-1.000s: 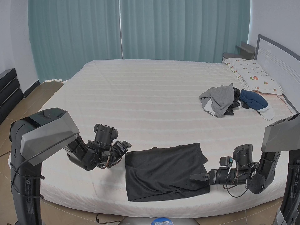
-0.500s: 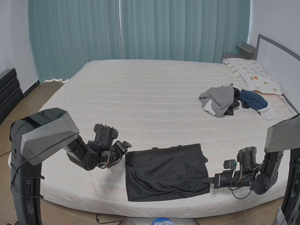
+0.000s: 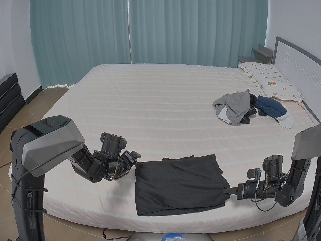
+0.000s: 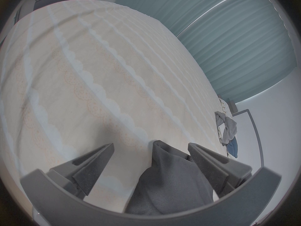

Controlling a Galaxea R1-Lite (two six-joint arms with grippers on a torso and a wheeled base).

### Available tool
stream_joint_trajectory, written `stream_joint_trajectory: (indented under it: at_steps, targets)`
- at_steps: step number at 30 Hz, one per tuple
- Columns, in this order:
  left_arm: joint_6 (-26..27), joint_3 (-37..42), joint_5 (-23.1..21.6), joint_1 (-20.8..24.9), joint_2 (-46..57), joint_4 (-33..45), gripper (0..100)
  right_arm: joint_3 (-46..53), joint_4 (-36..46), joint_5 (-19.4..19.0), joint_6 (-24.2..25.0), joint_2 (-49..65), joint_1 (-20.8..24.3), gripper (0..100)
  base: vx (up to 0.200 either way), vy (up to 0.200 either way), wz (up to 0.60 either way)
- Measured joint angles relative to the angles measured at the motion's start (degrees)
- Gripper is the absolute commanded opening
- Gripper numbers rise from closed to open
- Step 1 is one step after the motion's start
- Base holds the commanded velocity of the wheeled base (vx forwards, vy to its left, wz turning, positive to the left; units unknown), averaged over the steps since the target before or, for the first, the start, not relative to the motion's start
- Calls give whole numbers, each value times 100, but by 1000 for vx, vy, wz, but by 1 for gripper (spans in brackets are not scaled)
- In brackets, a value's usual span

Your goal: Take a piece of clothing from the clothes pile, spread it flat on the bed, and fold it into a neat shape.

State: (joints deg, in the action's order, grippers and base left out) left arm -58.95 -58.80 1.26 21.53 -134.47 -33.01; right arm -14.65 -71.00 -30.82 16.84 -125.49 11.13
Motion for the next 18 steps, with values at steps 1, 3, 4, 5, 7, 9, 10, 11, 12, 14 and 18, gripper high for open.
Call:
stream_joint_trajectory:
  at_steps: [1,3,4,5,7,9,10,11,12,14,18]
  targets:
    - [0,0,0,0,0,0,100,13,0,-2,-59,0,-13,0,0,0,0]
    - [0,0,-2,0,0,0,100,29,6,0,-138,-4,-28,0,0,0,0]
    - [0,0,0,0,0,0,100,33,6,0,-178,-9,-46,0,0,0,0]
    - [0,0,0,0,0,0,100,40,6,-2,-236,-17,-74,0,0,0,0]
    - [0,0,0,0,0,0,100,52,9,0,-323,-39,-111,0,0,0,0]
    - [0,0,0,0,0,0,100,68,9,0,-384,-69,-132,0,0,0,0]
    - [0,0,0,0,0,0,100,73,9,2,-419,-100,-135,100,0,0,0]
    - [0,0,0,0,0,0,100,73,6,4,-441,-127,-135,100,0,0,0]
    - [0,-2,0,0,0,0,100,71,6,4,-457,-155,-133,100,0,0,0]
    - [0,-5,2,0,0,0,100,51,5,9,-466,-194,-127,100,0,0,0]
    - [0,-11,2,-1,0,0,100,-69,-2,11,-452,-212,-127,100,0,0,0]
